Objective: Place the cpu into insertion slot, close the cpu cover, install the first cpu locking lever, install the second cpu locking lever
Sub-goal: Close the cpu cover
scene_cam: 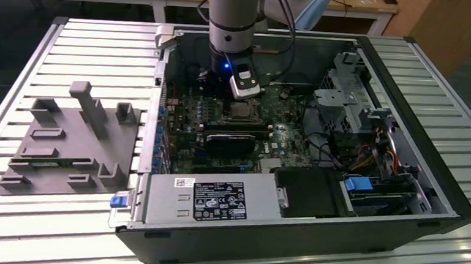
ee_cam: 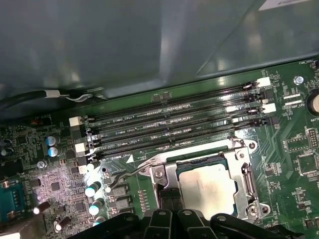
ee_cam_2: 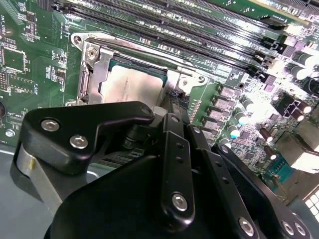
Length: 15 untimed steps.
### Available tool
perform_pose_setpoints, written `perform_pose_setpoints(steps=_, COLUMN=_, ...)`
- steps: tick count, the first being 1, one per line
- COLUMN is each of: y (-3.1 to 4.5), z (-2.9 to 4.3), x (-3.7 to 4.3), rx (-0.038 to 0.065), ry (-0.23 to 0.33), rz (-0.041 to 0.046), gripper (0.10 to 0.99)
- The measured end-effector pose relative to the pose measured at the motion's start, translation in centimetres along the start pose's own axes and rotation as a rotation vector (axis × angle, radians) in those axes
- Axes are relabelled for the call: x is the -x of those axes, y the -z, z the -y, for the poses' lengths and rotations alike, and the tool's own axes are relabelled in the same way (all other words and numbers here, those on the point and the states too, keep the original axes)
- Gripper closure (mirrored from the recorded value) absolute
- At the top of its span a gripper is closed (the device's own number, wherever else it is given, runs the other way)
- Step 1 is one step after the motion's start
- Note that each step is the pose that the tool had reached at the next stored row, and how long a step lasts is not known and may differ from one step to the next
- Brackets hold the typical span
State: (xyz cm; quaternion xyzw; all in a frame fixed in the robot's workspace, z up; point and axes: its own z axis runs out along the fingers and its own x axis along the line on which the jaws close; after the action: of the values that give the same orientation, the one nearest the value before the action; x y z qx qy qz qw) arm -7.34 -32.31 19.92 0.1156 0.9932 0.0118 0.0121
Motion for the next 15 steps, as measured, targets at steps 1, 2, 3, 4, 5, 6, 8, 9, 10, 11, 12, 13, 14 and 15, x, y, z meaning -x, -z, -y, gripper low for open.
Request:
perform_pose_setpoints(steps=1, y=0.0, z=0.0, x=0.0, rx=0.0, ry=0.0, rz=0.0, gripper=0.984)
perform_pose_setpoints(steps=2, y=-0.01, z=0.0, x=0.0, rx=0.0, ry=0.0, rz=0.0, gripper=0.984)
perform_pose_setpoints(steps=3, y=-0.01, z=0.0, x=0.0, rx=0.0, ry=0.0, rz=0.0, gripper=0.984)
perform_pose_setpoints(steps=4, y=-0.01, z=-0.01, x=0.04, rx=0.0, ry=0.0, rz=0.0, gripper=0.984)
perform_pose_setpoints(steps=5, y=-0.02, z=-0.03, x=0.09, rx=0.0, ry=0.0, rz=0.0, gripper=0.984)
perform_pose_setpoints(steps=6, y=-0.02, z=-0.04, x=0.16, rx=0.0, ry=0.0, rz=0.0001, gripper=0.984)
perform_pose_setpoints(steps=8, y=-0.02, z=-0.04, x=0.19, rx=0.0, ry=0.0, rz=0.0001, gripper=0.984)
perform_pose_setpoints(steps=9, y=-0.01, z=-0.05, x=0.19, rx=0.0, ry=0.0, rz=0.0001, gripper=0.984)
perform_pose_setpoints(steps=10, y=0.02, z=-0.05, x=0.2, rx=0.0, ry=0.0, rz=0.0, gripper=0.984)
perform_pose_setpoints(steps=11, y=0.08, z=-0.05, x=0.2, rx=0.0, ry=0.0, rz=0.0, gripper=0.984)
perform_pose_setpoints(steps=12, y=0.15, z=-0.05, x=0.2, rx=0.0, ry=0.0, rz=0.0001, gripper=0.984)
perform_pose_setpoints(steps=13, y=0.26, z=-0.05, x=0.2, rx=0.0, ry=0.0, rz=0.0, gripper=0.984)
perform_pose_setpoints(steps=14, y=0.35, z=-0.06, x=0.2, rx=0.0, ry=0.0, rz=0.0, gripper=0.984)
perform_pose_setpoints(steps=15, y=0.43, z=-0.06, x=0.2, rx=0.0, ry=0.0, rz=0.0001, gripper=0.984)
